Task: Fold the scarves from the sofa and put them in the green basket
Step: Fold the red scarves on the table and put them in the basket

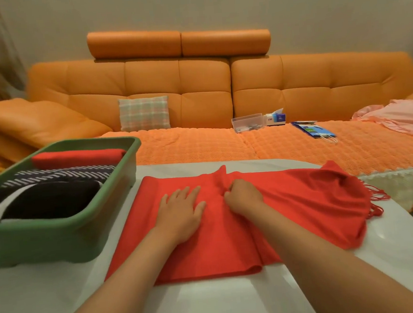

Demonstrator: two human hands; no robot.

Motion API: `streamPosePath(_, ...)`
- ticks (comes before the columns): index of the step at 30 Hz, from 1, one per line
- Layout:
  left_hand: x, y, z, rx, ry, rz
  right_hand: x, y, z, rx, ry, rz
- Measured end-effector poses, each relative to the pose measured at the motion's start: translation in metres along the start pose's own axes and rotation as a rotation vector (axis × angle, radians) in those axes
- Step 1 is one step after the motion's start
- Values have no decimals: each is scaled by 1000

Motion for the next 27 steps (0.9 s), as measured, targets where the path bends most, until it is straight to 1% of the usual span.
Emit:
streamPosePath(3,17,-3,1,-17,-22,9,18,-9,-6,-96,-13,-183)
streamPosePath(5,33,-1,3,52,-79,35,23,-19,-11,-176,2,-294)
streamPosePath(6,41,2,5,107,-114,45,21,-21,-13,-194,17,-301)
streamPosePath(8,53,7,10,220,-158,9,11,-16,-13,-156,45,-211)
streamPosePath(10,60,7,15,274,-182,-33,1,-6,-7,-70,52,-99)
streamPosePath(12,65,6,17,283,-209,-51,-2,-1,2,-22,15,-43)
streamPosePath(14,72,5,18,283,-221,-73,0,-2,11,-21,-49,4)
streamPosePath(16,81,2,20,273,-239,-76,2,-4,23,16,-116,65)
streamPosePath(19,92,-1,22,254,-272,-66,-1,-2,40,84,-212,200)
streamPosePath(21,92,-6,28,201,-284,-99,-3,-7,51,8,-280,329)
streamPosePath(23,88,-12,37,119,-289,-227,0,-11,60,-111,-397,439)
streamPosePath(24,85,-16,43,109,-293,-316,2,-10,67,-117,-457,449)
streamPosePath(25,83,-19,49,138,-303,-387,2,-5,74,-72,-492,425)
streamPosePath(26,81,-20,54,184,-317,-436,2,2,81,13,-486,380)
streamPosePath(27,79,-21,59,226,-337,-451,0,9,89,115,-442,336)
Point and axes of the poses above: each hand's wrist, its own z-axis away from the middle knuckle, its own y-axis out of the palm, x = y × z, the point moved 3 cm from there along -z, towards the middle knuckle, and after that the axes turned 4 degrees about -x, right-handed, at the moved point
